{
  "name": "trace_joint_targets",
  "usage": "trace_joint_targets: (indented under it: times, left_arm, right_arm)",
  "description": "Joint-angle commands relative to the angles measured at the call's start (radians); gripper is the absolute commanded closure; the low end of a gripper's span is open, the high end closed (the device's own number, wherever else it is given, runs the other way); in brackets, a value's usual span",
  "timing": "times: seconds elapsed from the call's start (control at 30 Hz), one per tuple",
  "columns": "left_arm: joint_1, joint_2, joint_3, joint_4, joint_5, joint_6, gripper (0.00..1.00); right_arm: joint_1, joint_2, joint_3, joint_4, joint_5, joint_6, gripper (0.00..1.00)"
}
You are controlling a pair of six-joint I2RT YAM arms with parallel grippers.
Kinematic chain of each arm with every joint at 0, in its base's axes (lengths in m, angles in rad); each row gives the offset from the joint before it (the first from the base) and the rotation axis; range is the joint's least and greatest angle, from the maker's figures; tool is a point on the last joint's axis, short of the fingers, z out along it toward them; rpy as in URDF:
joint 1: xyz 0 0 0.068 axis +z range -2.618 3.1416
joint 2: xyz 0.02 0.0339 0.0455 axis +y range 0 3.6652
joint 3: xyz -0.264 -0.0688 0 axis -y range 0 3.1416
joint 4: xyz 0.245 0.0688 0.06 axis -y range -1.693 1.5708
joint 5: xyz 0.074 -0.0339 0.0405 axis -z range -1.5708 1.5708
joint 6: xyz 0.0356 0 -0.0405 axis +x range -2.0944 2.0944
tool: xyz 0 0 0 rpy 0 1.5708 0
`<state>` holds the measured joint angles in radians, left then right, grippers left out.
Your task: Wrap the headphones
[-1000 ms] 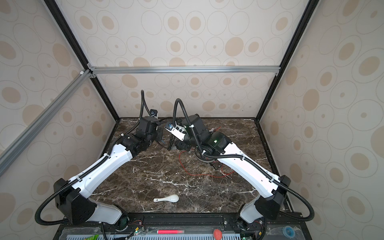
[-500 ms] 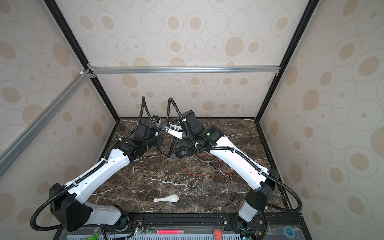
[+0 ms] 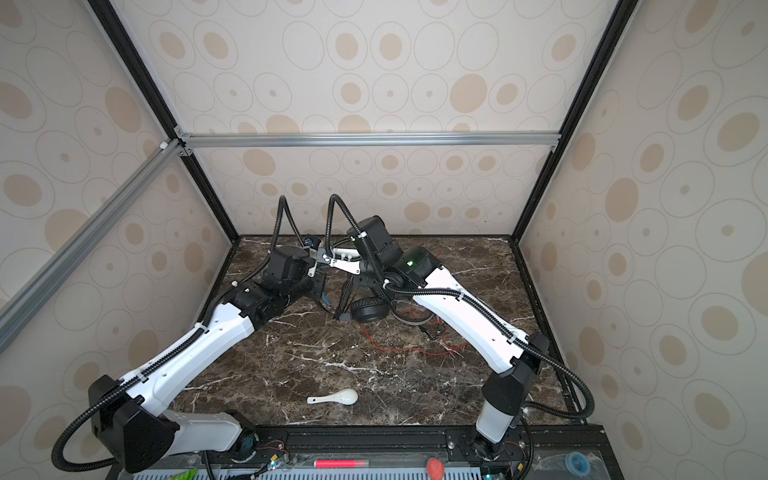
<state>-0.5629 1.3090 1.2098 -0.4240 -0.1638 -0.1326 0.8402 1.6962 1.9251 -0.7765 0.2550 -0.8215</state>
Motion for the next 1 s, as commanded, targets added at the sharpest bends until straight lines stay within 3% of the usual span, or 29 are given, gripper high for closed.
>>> trace_joint_targets:
  times: [0.0,0.3,0.5,0.97]
  left_arm:
    - [-0.008,-0.048,-0.027,-0.012,0.076,0.035,1.00]
    - [-0.007,-0.075,-0.041,-0.012,0.112,0.046,1.00]
    - [-0.007,-0.093,-0.043,-0.012,0.124,0.049,1.00]
    - [-0.006,-0.108,-0.048,-0.030,0.124,0.064,1.00]
  right_arm:
    - [-0.012,0.009,0.059,0.123,0.100,-0.060,1.00]
    - [-0.024,0.024,0.036,0.146,0.161,-0.144,1.00]
    - [-0.062,-0.028,-0.035,0.157,0.119,-0.101,1.00]
    - [-0.075,-0.083,-0.157,0.108,0.111,-0.173,0.99]
